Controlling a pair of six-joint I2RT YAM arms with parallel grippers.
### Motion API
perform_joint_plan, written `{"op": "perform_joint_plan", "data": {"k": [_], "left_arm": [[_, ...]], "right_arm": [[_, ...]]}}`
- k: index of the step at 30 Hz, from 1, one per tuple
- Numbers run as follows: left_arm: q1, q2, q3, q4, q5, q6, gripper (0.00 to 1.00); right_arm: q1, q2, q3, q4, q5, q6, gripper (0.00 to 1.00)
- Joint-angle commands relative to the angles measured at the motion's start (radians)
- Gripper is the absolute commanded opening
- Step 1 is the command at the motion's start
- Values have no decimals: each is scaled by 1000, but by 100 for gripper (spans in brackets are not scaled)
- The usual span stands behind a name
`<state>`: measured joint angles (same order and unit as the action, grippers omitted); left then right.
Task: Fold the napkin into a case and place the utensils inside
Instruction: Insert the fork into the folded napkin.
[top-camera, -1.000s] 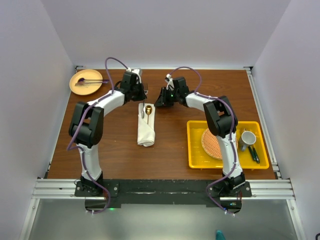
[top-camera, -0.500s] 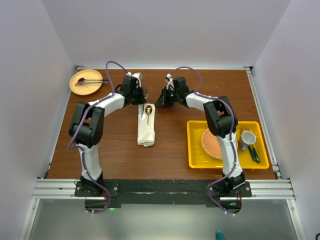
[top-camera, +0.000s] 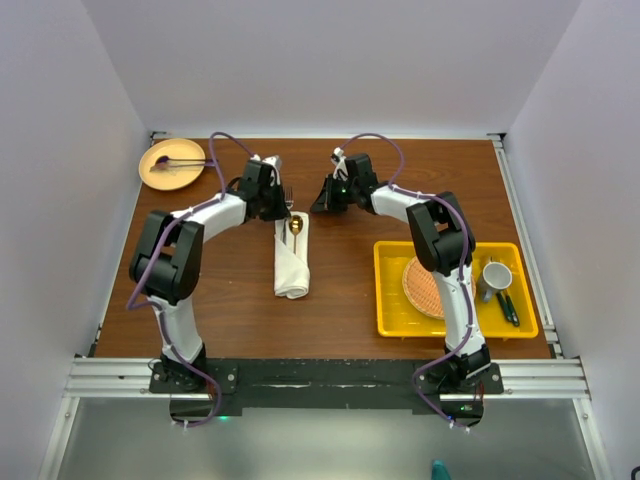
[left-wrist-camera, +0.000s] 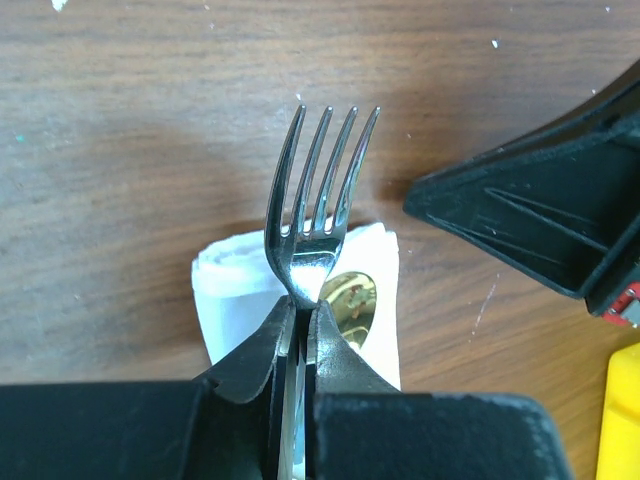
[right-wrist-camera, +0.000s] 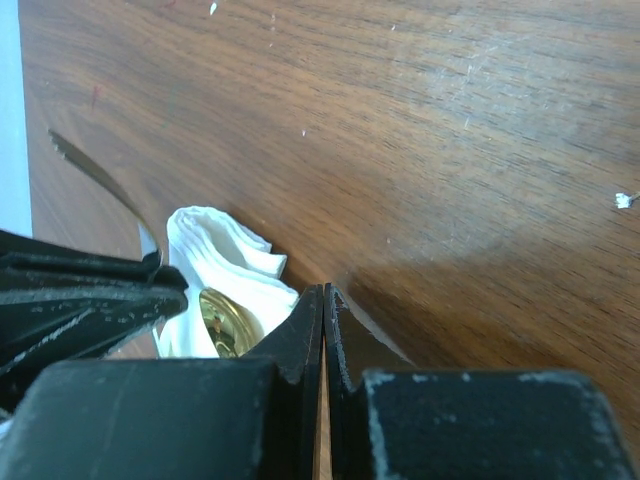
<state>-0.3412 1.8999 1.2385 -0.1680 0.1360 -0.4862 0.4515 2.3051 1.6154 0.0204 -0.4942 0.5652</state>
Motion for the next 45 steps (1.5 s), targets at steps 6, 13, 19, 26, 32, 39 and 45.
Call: {"op": "perform_joint_plan", "data": {"k": [6, 13, 19, 26, 32, 39, 45], "left_arm": [[-9, -76, -10, 13, -1, -6, 0], [-9, -87, -34, 4, 4, -14, 0], [-9, -91, -47, -1, 5, -15, 0], [-9, -99, -57, -31, 13, -31, 0], [-9, -104, -77, -51, 1, -55, 1], [-9, -113, -99, -64, 8, -64, 2], [-9, -121, -116, -80, 16, -78, 11]], "right_arm": [[19, -1, 12, 47, -55, -2, 25], [26, -3, 5, 53, -79, 1, 31], [36, 7, -6, 50, -75, 4, 30], [36, 25, 3, 32, -46, -1, 12], [38, 31, 18, -4, -7, -14, 0], [39, 25, 31, -8, 14, -8, 0], [39, 27, 37, -7, 17, -10, 0]]}}
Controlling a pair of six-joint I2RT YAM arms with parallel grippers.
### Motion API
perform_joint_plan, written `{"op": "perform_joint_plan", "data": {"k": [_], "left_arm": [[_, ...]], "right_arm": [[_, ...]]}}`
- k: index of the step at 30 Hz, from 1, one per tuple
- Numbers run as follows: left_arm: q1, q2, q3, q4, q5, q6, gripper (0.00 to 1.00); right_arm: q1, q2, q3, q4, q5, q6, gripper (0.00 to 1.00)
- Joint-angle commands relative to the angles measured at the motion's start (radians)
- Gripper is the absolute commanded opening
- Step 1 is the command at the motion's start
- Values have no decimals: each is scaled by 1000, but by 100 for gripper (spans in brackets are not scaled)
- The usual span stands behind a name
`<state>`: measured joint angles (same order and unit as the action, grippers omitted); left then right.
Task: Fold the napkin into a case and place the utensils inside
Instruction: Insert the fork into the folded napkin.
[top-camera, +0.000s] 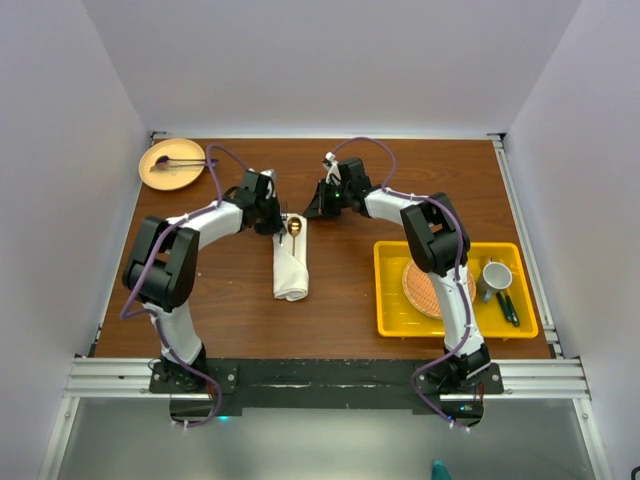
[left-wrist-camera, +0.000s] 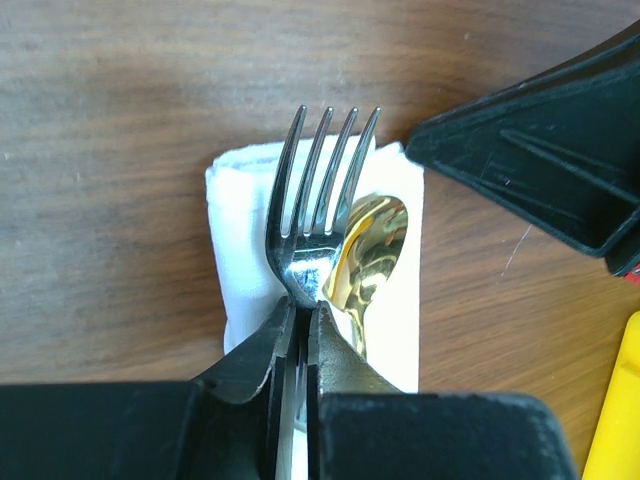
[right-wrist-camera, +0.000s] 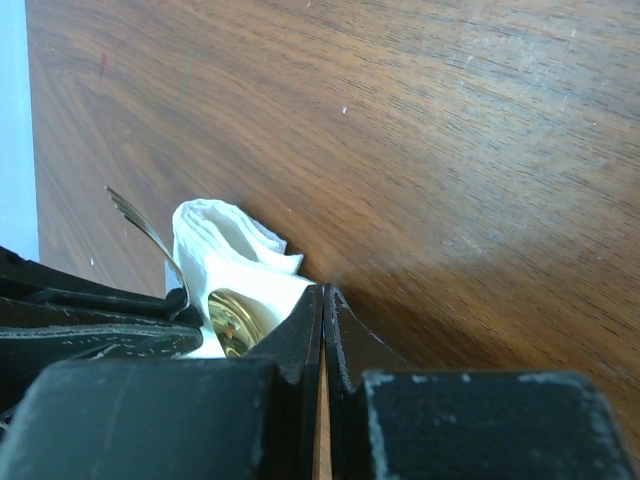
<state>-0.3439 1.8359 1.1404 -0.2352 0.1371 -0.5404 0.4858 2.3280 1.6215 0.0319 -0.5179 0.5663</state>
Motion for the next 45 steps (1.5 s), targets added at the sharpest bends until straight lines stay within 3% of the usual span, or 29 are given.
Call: {"op": "perform_joint_plan", "data": {"k": [1, 9, 16, 21, 25, 26, 28, 30, 33, 35, 42, 45], "left_arm": [[-6, -58, -22, -18, 15, -29, 16], [-6, -78, -10, -18, 1, -30, 31], [-4, -113, 61, 48, -65, 43, 33], [14, -31, 197, 28, -44, 163, 36], [40, 58, 343, -29, 106, 400, 36], [60, 92, 399, -36, 233, 454, 37], [71, 155, 481, -117, 304, 607, 41], [69, 195, 588, -198, 288, 727, 45], [69, 255, 670, -269, 268, 892, 37], [69, 284, 696, -288, 249, 960, 32], [68, 338, 745, -358, 279, 1288, 31], [68, 359, 749, -406, 302, 1381, 25]], "right_arm": [[7, 4, 31, -18, 41, -9, 0], [7, 1, 28, -18, 35, -11, 0], [7, -1, 31, -13, 36, -16, 0], [5, 2, 37, -10, 36, -14, 0], [7, 1, 38, -12, 35, -17, 0], [7, 1, 38, -15, 36, -16, 0], [5, 1, 40, -18, 33, -16, 0], [7, 4, 44, -21, 32, -16, 0], [5, 7, 49, -21, 32, -14, 0], [7, 8, 49, -23, 29, -13, 0], [7, 10, 49, -21, 32, -9, 0], [7, 14, 54, -18, 33, -3, 0]]}}
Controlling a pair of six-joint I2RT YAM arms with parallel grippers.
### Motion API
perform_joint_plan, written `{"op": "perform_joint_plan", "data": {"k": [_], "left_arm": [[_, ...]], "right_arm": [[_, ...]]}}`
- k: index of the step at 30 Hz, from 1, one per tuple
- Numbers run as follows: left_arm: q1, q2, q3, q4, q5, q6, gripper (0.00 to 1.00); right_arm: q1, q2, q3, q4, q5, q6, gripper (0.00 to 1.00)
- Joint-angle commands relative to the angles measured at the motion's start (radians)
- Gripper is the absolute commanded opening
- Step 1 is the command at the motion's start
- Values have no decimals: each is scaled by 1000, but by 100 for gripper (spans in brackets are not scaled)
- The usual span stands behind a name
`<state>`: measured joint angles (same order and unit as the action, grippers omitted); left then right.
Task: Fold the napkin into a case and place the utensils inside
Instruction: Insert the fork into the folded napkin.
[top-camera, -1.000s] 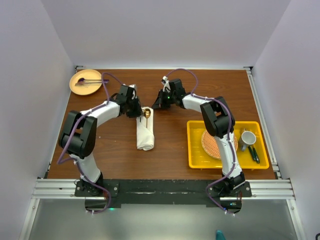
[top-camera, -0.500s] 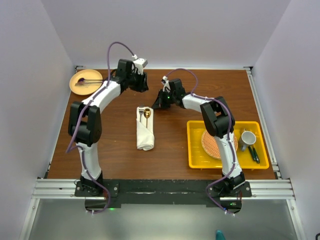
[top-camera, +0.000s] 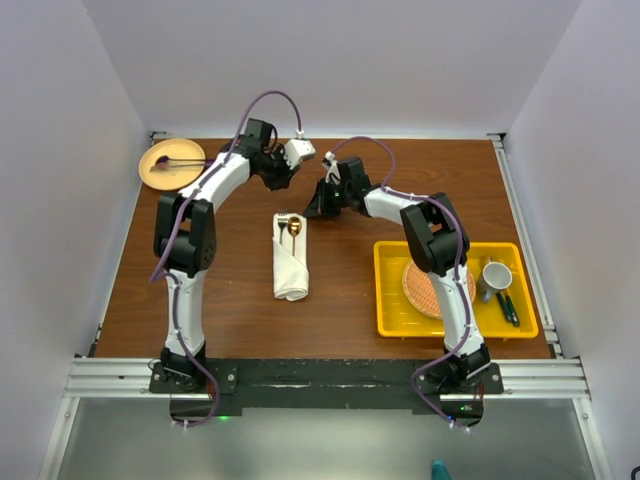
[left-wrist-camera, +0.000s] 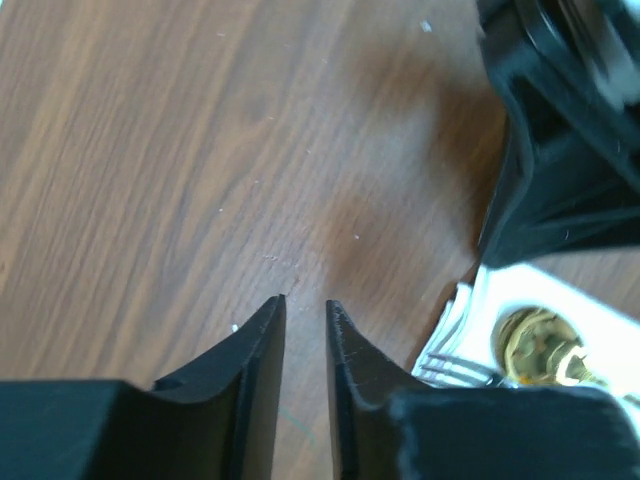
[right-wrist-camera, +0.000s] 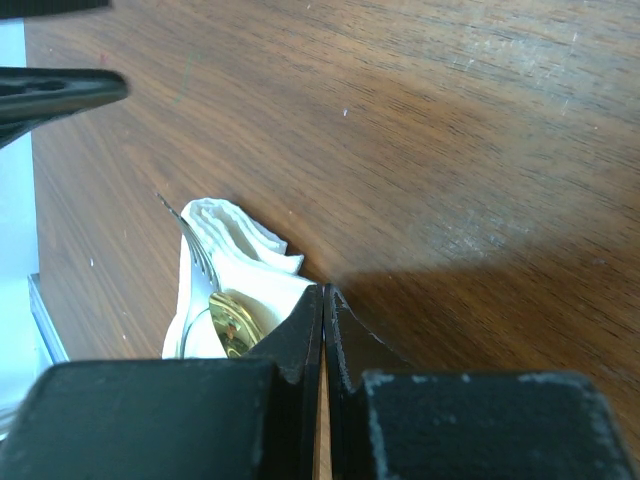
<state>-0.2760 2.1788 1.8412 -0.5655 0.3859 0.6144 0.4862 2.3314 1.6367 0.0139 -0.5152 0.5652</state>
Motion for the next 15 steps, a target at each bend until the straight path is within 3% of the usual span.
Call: {"op": "perform_joint_plan", "data": {"k": [1, 6, 15], "left_arm": [[0, 19, 44, -86, 70, 246, 22], [-2, 6, -3, -117, 117, 366, 18], [-17, -19, -60, -137, 120, 427, 16]], "right_arm": [[6, 11, 38, 1, 30, -4, 0], [6, 14, 41, -2, 32, -4, 0], [6, 20, 49, -2, 35, -4, 0]]}}
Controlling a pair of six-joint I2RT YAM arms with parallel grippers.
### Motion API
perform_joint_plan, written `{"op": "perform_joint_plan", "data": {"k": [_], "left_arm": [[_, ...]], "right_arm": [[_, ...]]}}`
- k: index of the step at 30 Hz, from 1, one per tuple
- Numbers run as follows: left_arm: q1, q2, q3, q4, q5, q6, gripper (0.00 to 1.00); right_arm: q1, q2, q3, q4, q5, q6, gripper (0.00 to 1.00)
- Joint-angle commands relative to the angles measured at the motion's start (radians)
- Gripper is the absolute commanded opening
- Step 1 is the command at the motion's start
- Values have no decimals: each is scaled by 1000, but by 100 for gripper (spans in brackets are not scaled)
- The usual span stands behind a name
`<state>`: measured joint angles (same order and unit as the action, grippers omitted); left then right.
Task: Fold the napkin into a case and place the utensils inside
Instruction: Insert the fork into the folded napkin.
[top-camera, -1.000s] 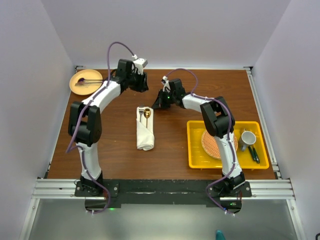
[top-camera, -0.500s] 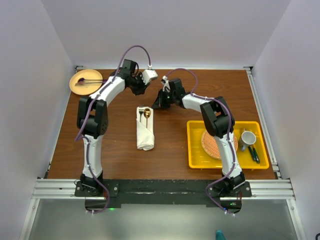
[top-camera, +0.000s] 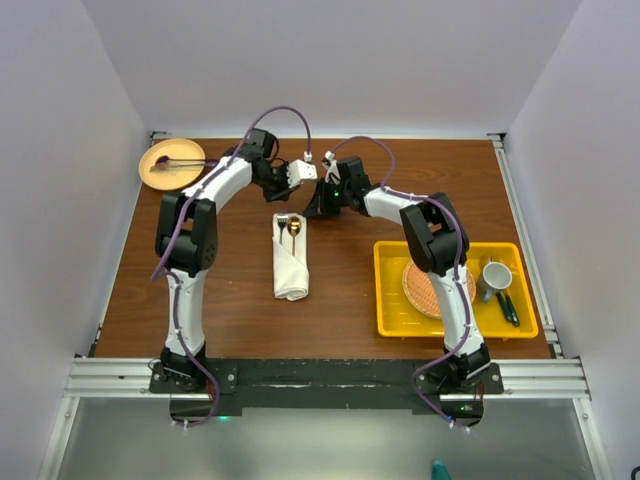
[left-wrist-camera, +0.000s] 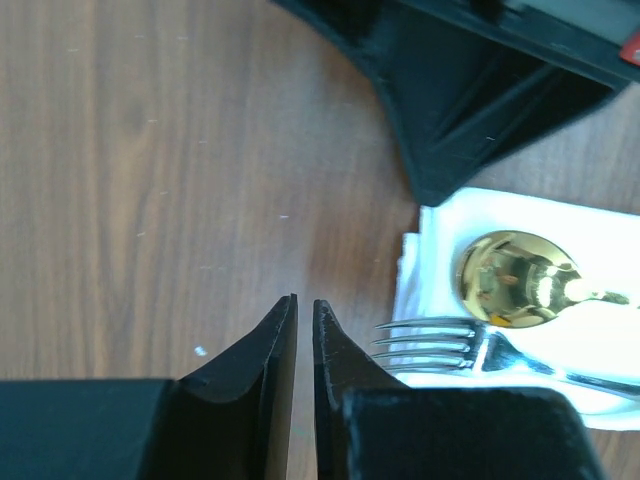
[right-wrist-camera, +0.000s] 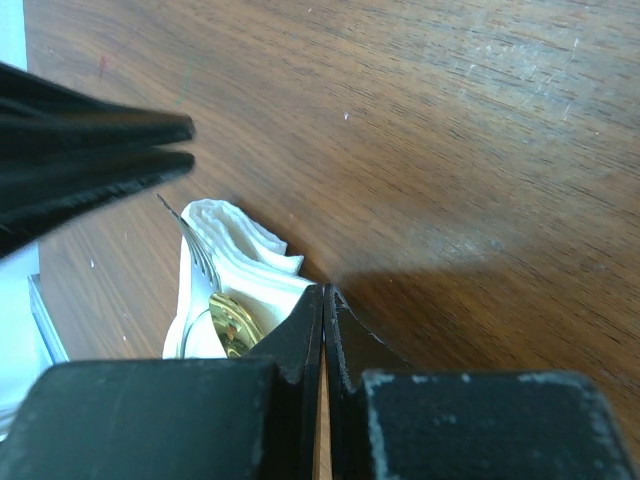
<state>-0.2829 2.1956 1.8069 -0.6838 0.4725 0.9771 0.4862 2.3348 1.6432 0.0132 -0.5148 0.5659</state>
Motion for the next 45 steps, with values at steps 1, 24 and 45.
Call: {"op": "perform_joint_plan", "data": {"k": [1, 24, 45], "left_arm": [[-10, -40, -43, -10, 34, 61, 16], [-32, -172, -211, 33, 38, 32, 15], [-24, -230, -186, 182, -87, -156, 36]], "right_arm": [[6, 17, 44, -1, 38, -3, 0], [6, 18, 44, -2, 50, -6, 0], [11, 8, 41, 5, 39, -18, 0]]}}
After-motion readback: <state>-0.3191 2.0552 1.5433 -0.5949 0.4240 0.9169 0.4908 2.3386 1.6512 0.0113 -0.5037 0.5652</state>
